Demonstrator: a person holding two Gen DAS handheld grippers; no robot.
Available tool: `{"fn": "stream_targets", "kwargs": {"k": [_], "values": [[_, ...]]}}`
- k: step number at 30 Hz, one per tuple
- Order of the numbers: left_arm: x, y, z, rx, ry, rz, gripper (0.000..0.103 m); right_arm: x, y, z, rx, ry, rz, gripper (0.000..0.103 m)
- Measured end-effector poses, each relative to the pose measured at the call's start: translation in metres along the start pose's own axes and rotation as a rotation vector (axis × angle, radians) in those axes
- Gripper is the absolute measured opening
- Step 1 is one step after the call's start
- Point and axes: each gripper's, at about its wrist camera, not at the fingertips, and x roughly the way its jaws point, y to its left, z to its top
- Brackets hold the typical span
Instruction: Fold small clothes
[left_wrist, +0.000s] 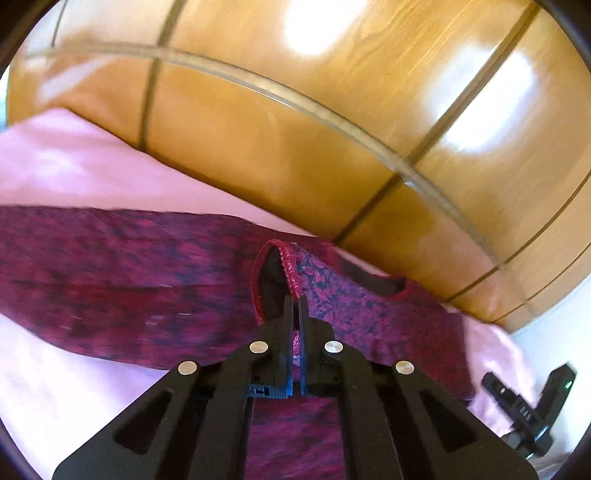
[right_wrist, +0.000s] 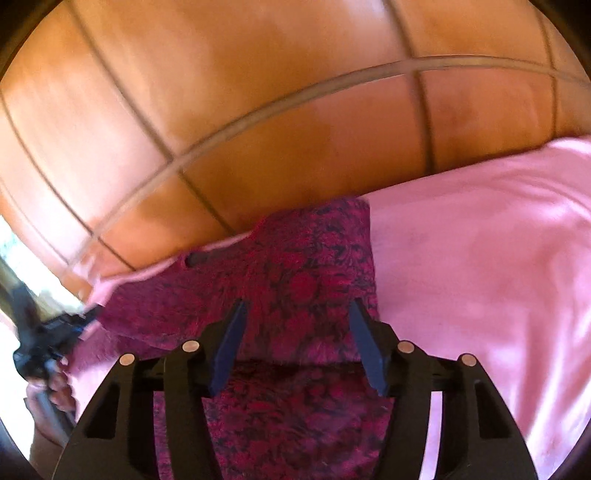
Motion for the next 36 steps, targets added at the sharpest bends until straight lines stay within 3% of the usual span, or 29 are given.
{"fn": "stream_targets", "kwargs": {"k": [5,10,13,15,16,18,24,29,32,36], "values": [[0.023,0.014,-0.023,0.033,0.075,0.103,0.001,0.044,0.019,-0.017,-0.114,0.085,-0.153,0.054],[0.033,0.023,-0.042,0.071,0.085,0.151,0.001,0.055,0.023,-0.025,-0.188,0.053,-0.243,0.055],[0.025,0.026,-0.039,0.033,0.078,0.118,0.002,0.056,0.027,-0.025,-0.202,0.057,-0.264,0.056],[0.01,0.03,-0.038,0.005,0.059,0.113,0.023,0.051,0.031,-0.023,-0.21,0.059,-0.278,0.057],[0.002,0.035,-0.038,-0.011,0.042,0.115,0.028,0.046,0.034,-0.023,-0.217,0.054,-0.286,0.063],[-0.015,0.051,-0.041,-0.07,0.005,0.104,0.042,0.03,0.045,-0.027,-0.231,0.02,-0.271,0.07],[-0.06,0.14,-0.05,-0.325,-0.013,0.136,0.042,0.005,0.082,-0.076,-0.328,0.052,-0.179,0.077],[-0.105,0.222,-0.053,-0.551,-0.105,0.144,0.042,0.023,0.103,-0.115,-0.405,0.09,-0.196,0.081],[-0.129,0.266,-0.05,-0.661,-0.191,0.161,0.042,0.024,0.103,-0.118,-0.389,0.08,-0.21,0.084],[-0.138,0.313,-0.041,-0.772,-0.217,0.204,0.042,0.026,0.097,-0.117,-0.361,0.084,-0.195,0.085]]}}
